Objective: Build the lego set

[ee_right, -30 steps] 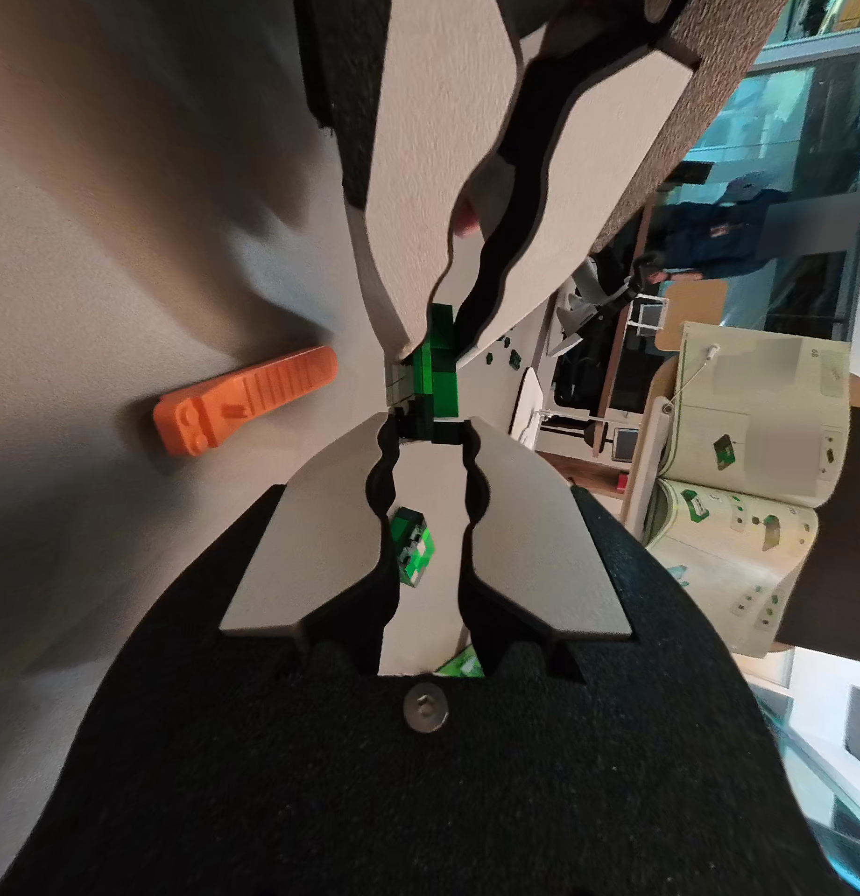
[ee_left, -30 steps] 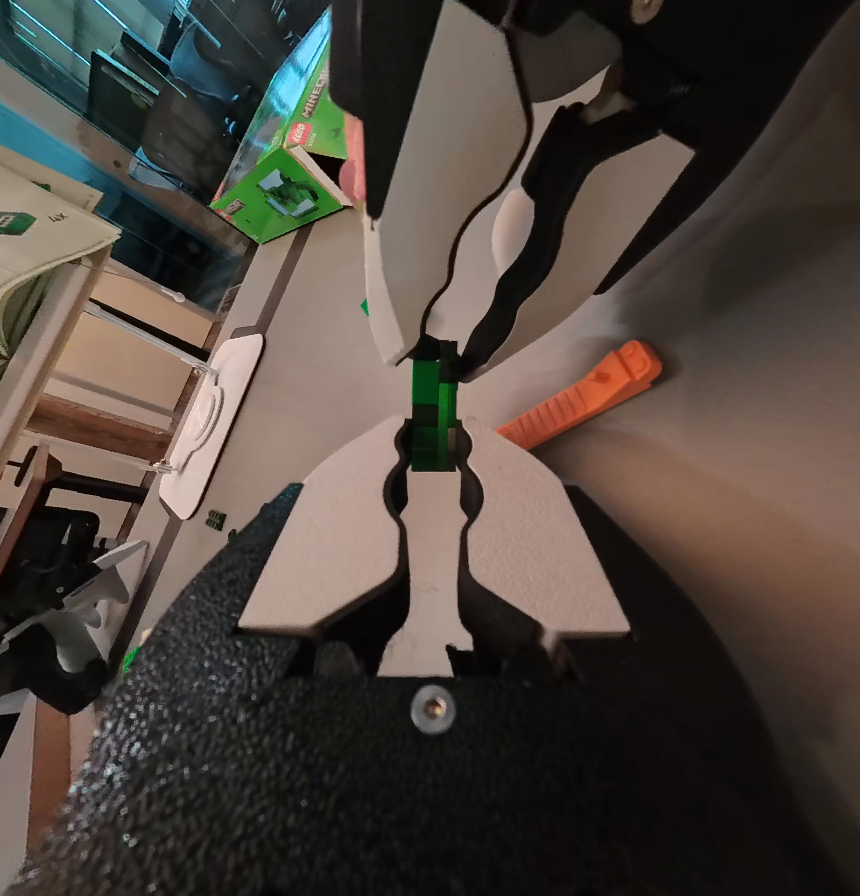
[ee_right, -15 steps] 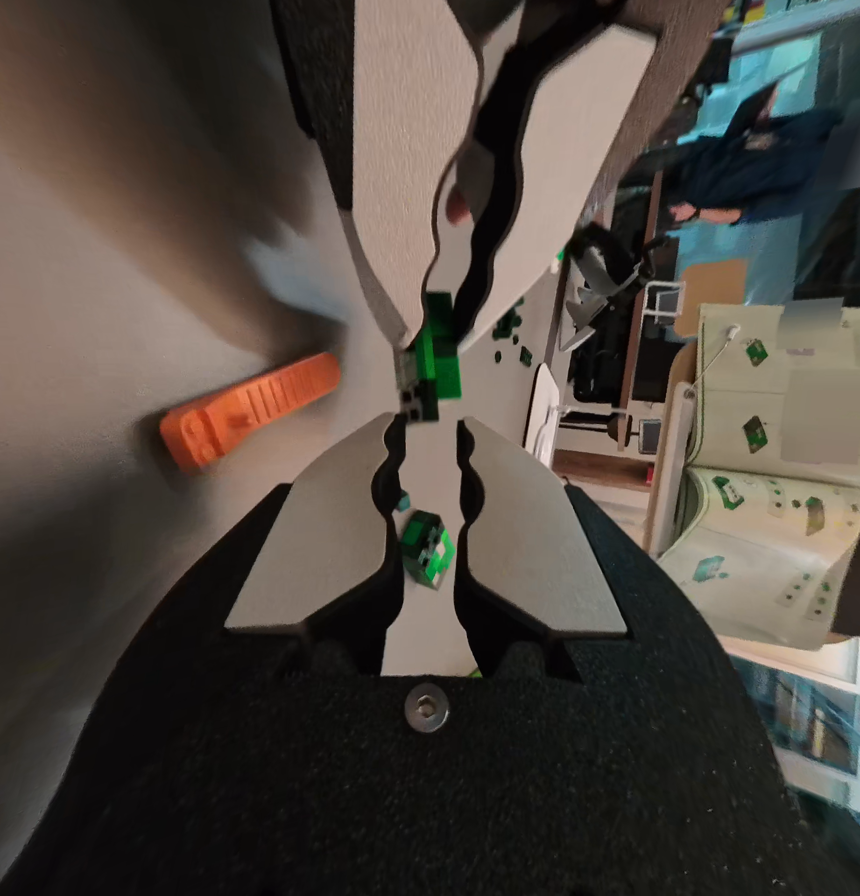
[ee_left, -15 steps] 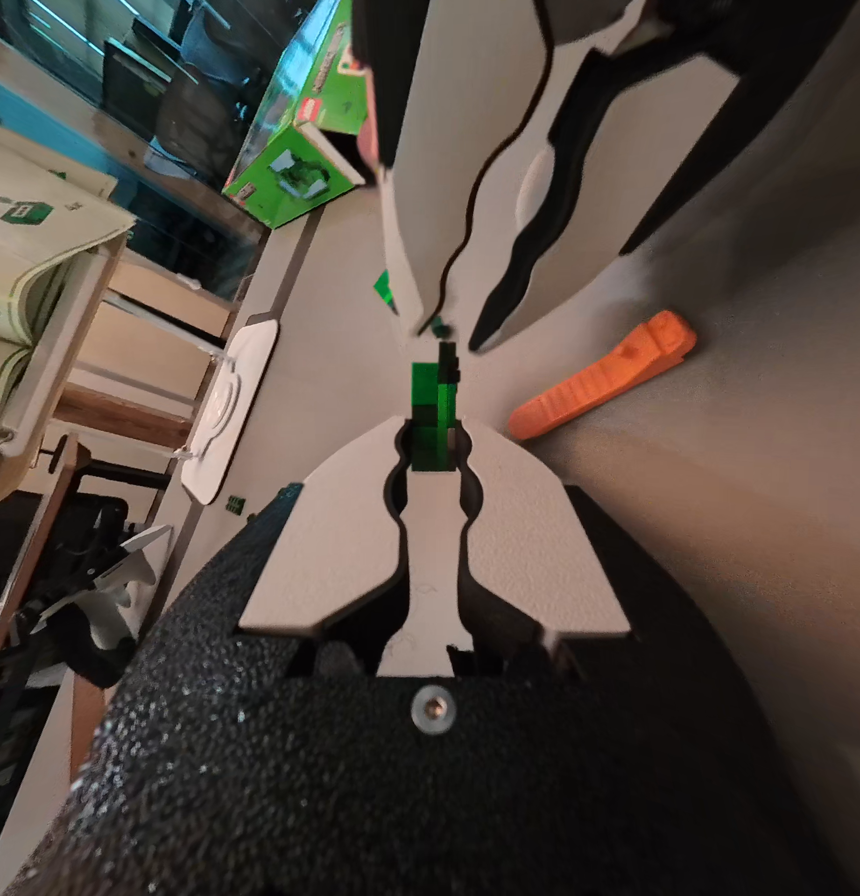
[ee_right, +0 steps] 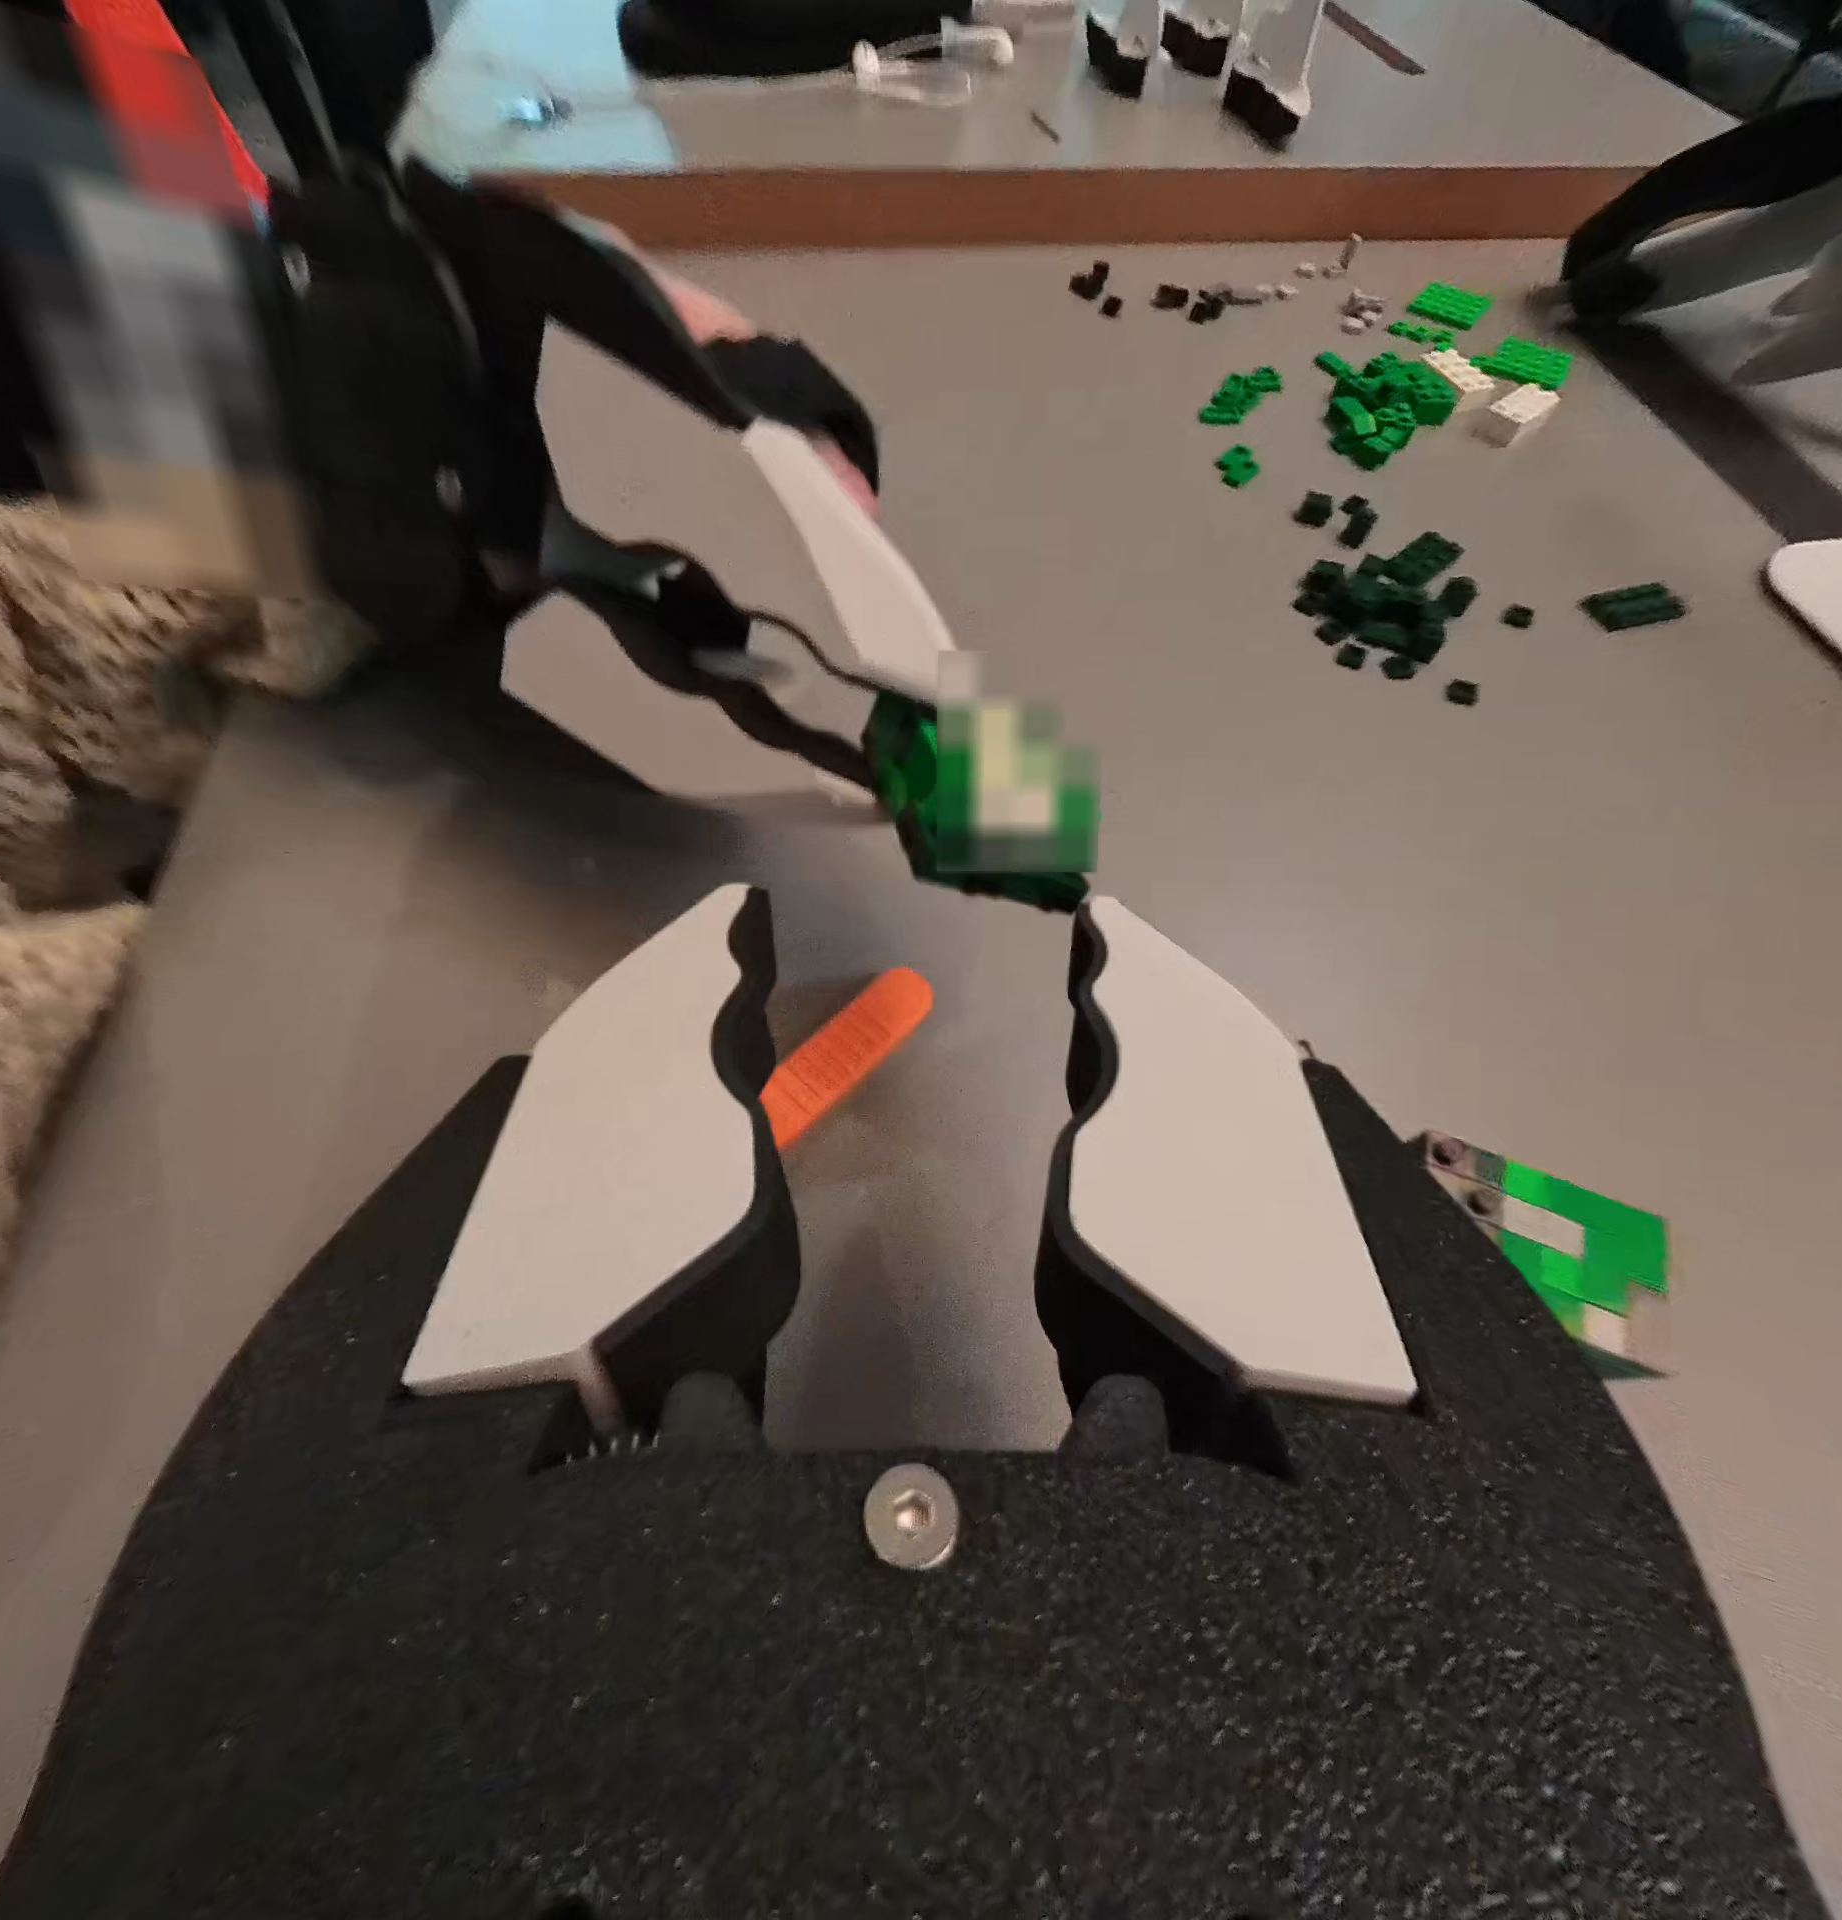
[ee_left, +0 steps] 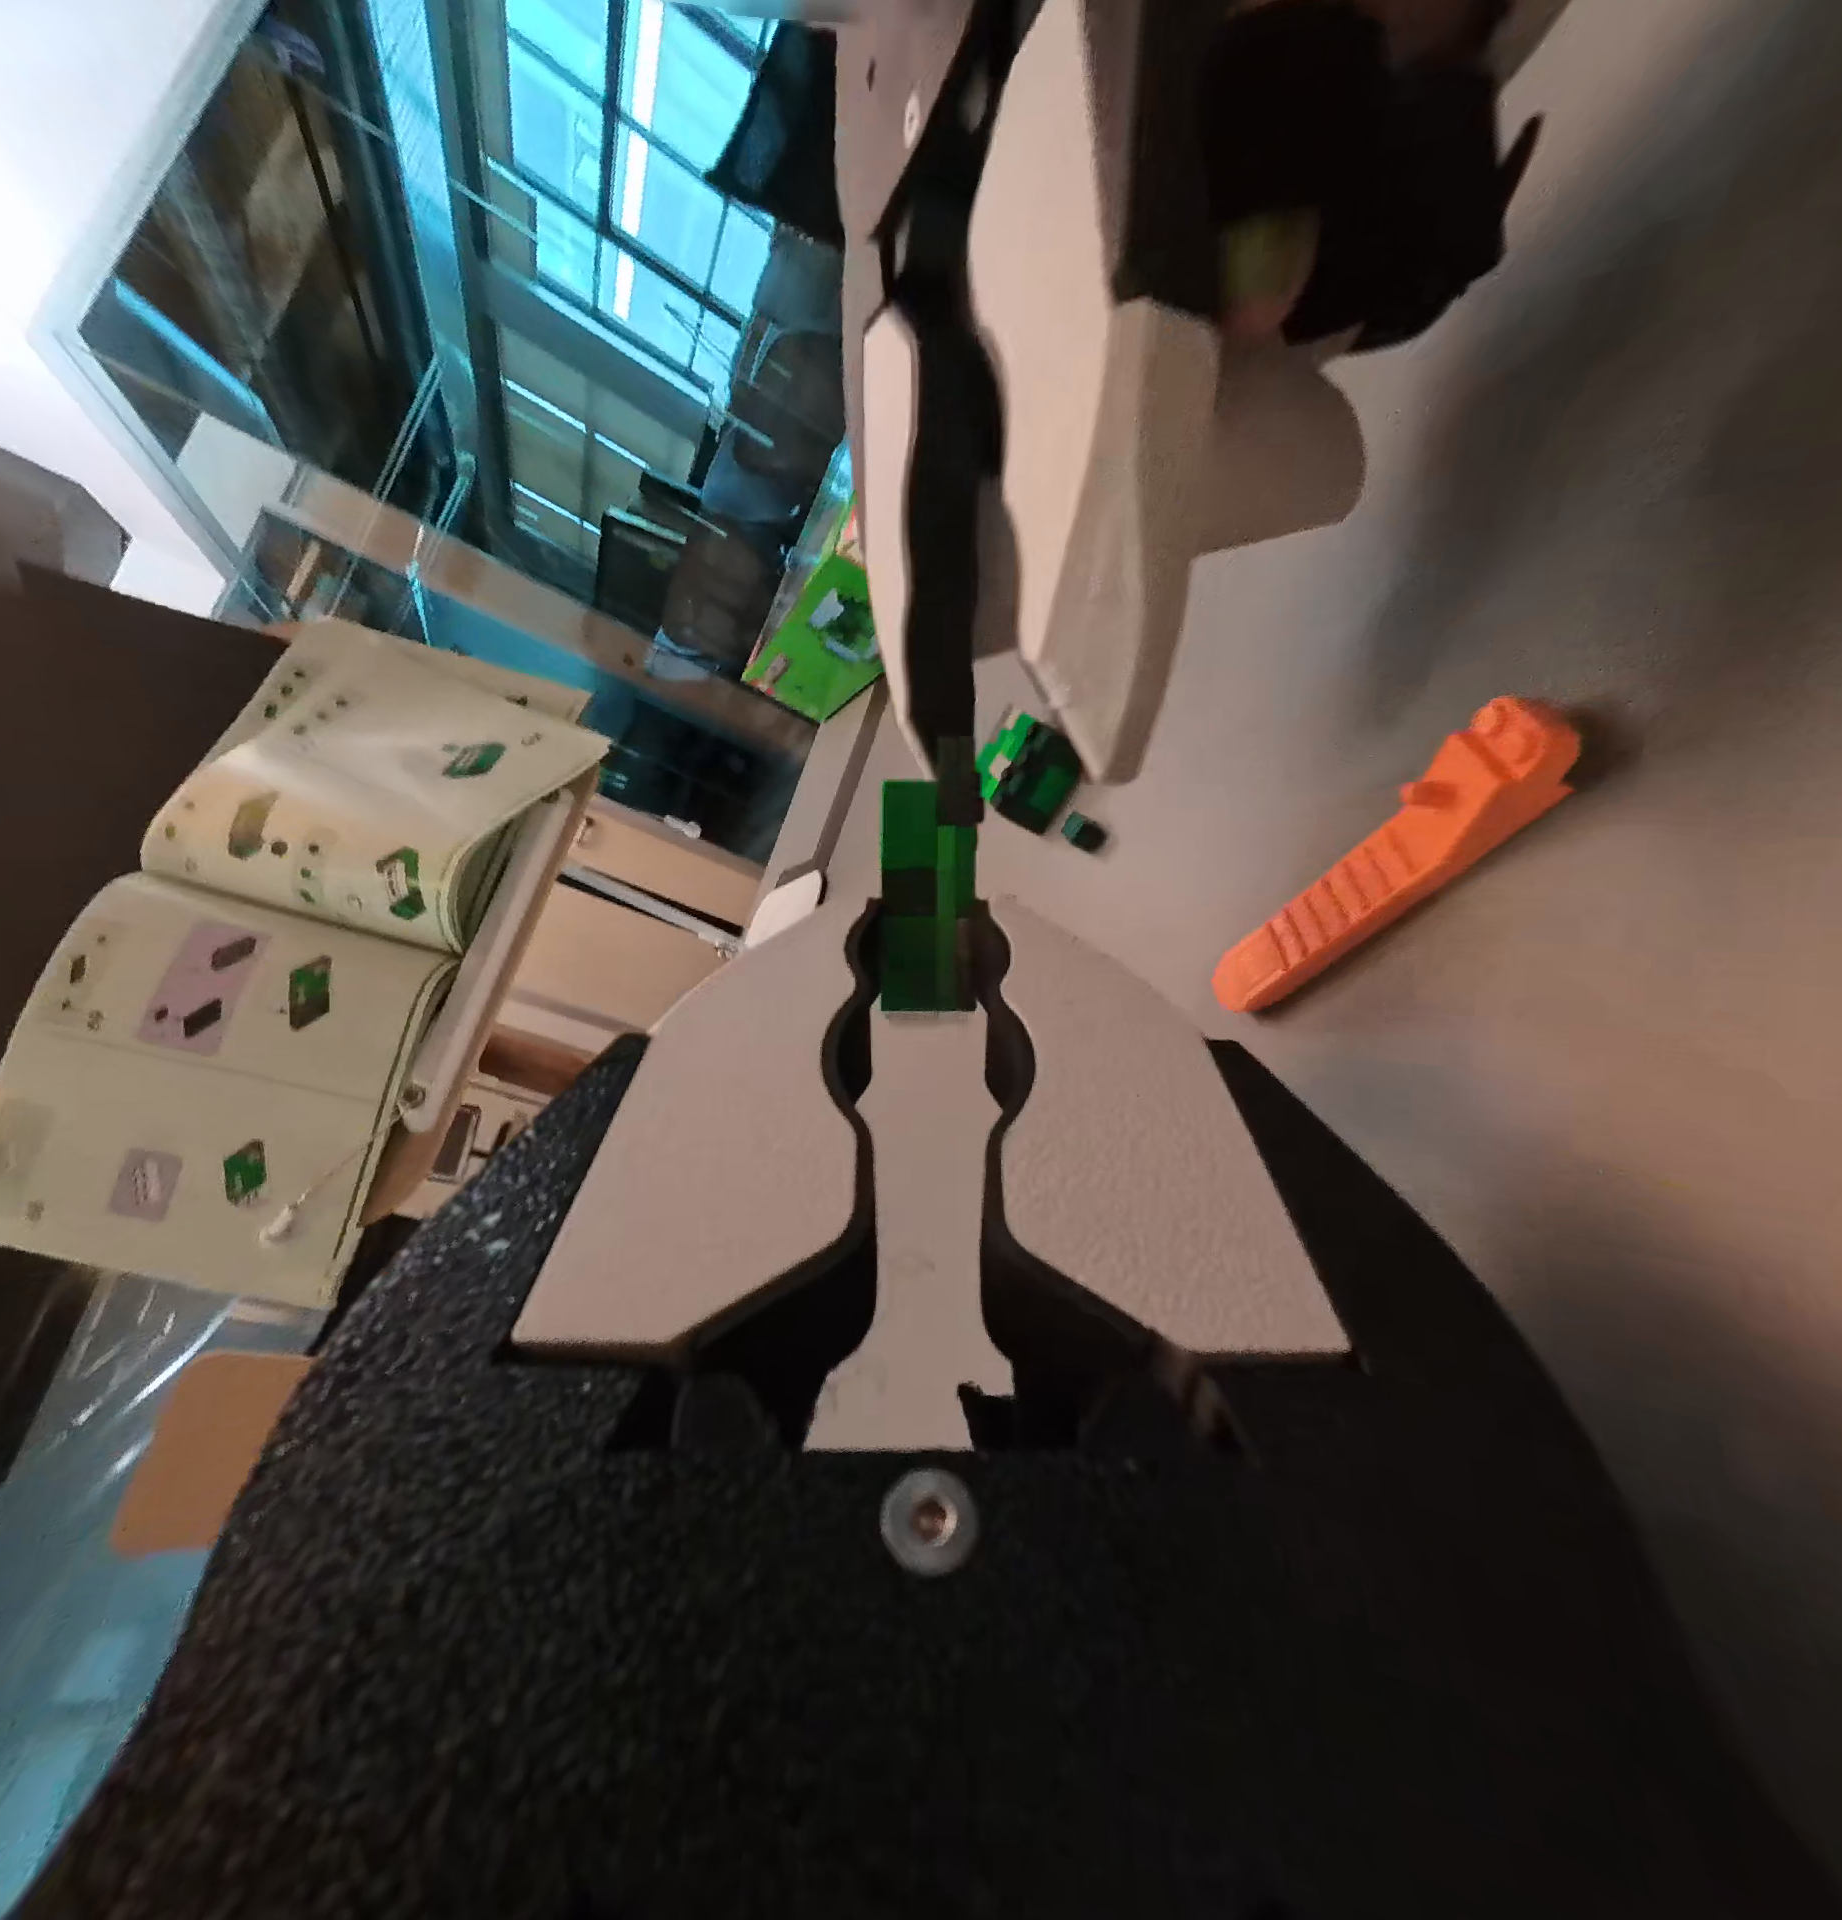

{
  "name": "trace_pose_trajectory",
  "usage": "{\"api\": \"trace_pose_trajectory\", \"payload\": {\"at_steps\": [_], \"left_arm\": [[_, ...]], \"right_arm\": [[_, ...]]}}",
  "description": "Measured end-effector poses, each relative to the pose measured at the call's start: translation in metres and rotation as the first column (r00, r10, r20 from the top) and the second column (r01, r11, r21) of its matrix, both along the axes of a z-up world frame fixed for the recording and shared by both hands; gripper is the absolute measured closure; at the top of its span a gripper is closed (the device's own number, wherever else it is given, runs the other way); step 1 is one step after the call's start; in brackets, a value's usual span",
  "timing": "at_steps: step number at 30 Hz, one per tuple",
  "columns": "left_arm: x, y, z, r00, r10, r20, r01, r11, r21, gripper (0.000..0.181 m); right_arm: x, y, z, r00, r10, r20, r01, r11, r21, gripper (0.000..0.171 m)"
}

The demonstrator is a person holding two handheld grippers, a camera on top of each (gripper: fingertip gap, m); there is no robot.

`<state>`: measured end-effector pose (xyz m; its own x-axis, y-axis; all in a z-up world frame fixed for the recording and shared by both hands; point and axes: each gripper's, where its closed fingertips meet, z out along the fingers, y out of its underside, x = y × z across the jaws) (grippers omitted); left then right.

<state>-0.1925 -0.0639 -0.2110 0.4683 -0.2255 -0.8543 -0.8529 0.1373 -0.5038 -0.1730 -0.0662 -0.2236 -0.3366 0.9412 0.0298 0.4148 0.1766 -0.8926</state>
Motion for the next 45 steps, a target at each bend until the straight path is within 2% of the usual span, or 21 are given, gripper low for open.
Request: {"api": "trace_pose_trajectory", "payload": {"at_steps": [6, 8, 12, 13, 15, 17, 19, 23, 26, 32, 37, 39, 42, 45], "left_arm": [[0.015, -0.009, 0.000, 0.994, -0.102, -0.034, 0.103, 0.994, 0.023, 0.164], [0.018, -0.010, -0.001, 0.991, -0.114, -0.070, 0.116, 0.993, 0.032, 0.164], [0.023, -0.012, -0.005, 0.988, -0.140, -0.070, 0.142, 0.990, 0.018, 0.164], [0.024, -0.012, -0.005, 0.989, -0.146, -0.040, 0.146, 0.989, 0.009, 0.164], [0.027, -0.010, -0.005, 0.983, -0.159, 0.087, 0.163, 0.986, -0.037, 0.149], [0.028, -0.009, -0.005, 0.958, -0.160, 0.236, 0.188, 0.977, -0.100, 0.134], [0.026, -0.008, -0.003, 0.921, -0.151, 0.359, 0.214, 0.966, -0.142, 0.128], [0.032, -0.013, 0.002, 0.831, -0.195, 0.521, 0.323, 0.932, -0.166, 0.126], [0.033, -0.013, 0.004, 0.808, -0.197, 0.555, 0.336, 0.928, -0.160, 0.127], [0.033, -0.013, 0.005, 0.721, -0.167, 0.672, 0.390, 0.900, -0.195, 0.126], [0.040, -0.021, 0.010, 0.584, -0.159, 0.796, 0.522, 0.824, -0.219, 0.135], [0.041, -0.022, 0.011, 0.550, -0.155, 0.820, 0.551, 0.806, -0.218, 0.141], [0.034, -0.017, 0.010, 0.583, -0.129, 0.802, 0.498, 0.837, -0.228, 0.141], [0.009, -0.003, 0.002, 0.695, -0.038, 0.718, 0.322, 0.909, -0.263, 0.141]], "right_arm": [[-0.004, -0.002, 0.001, 1.000, 0.007, 0.008, -0.006, 0.991, -0.132, 0.122], [-0.003, -0.002, 0.000, 1.000, 0.011, 0.022, -0.008, 0.991, -0.135, 0.131], [0.001, -0.004, -0.005, 0.997, 0.044, 0.056, -0.037, 0.991, -0.132, 0.134], [0.002, -0.004, -0.006, 0.998, 0.048, 0.051, -0.041, 0.991, -0.128, 0.134], [0.003, -0.001, -0.006, 0.998, 0.049, 0.030, -0.046, 0.994, -0.096, 0.134], [0.004, 0.002, -0.008, 0.998, 0.055, -0.008, -0.055, 0.998, -0.029, 0.135], [0.006, 0.001, -0.006, 0.994, 0.080, -0.078, -0.079, 0.997, 0.024, 0.135], [0.012, -0.006, 0.000, 0.971, 0.150, -0.185, -0.129, 0.984, 0.120, 0.135], [0.013, -0.007, 0.008, 0.949, 0.174, -0.264, -0.122, 0.972, 0.202, 0.136], [0.017, -0.016, 0.025, 0.906, 0.208, -0.369, -0.141, 0.970, 0.200, 0.138], [0.020, -0.022, 0.034, 0.880, 0.232, -0.415, -0.155, 0.965, 0.212, 0.138], [0.019, -0.021, 0.035, 0.878, 0.228, -0.421, -0.148, 0.965, 0.214, 0.138], [0.016, -0.013, 0.032, 0.897, 0.190, -0.399, -0.113, 0.971, 0.210, 0.138], [0.010, 0.030, 0.016, 0.966, -0.023, -0.259, 0.078, 0.976, 0.205, 0.143]]}}
